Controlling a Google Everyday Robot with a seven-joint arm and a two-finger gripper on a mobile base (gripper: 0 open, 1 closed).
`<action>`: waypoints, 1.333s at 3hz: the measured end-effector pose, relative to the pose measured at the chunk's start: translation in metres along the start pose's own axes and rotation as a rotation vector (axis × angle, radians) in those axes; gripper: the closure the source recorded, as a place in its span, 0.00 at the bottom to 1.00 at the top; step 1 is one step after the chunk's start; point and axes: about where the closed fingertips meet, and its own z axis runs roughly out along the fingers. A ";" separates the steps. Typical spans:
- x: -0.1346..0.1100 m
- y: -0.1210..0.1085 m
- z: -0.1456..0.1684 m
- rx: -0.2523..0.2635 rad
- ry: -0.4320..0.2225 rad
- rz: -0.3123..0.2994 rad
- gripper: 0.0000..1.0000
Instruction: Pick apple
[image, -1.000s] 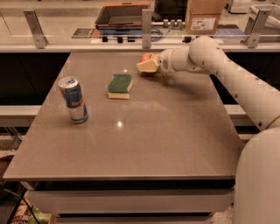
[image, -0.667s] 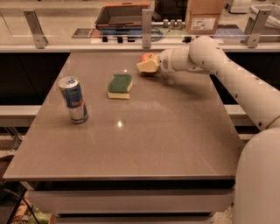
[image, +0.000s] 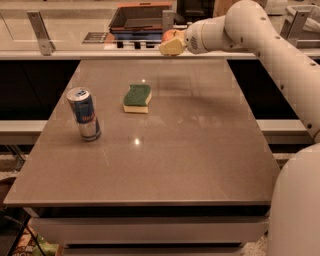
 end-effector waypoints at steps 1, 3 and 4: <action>-0.007 0.001 0.001 0.000 -0.003 -0.012 1.00; -0.028 -0.004 -0.008 0.028 -0.014 -0.046 1.00; -0.028 -0.004 -0.008 0.028 -0.015 -0.046 1.00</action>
Offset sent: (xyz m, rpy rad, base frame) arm 0.0042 0.0005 0.0320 -0.0252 -0.0489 -0.0040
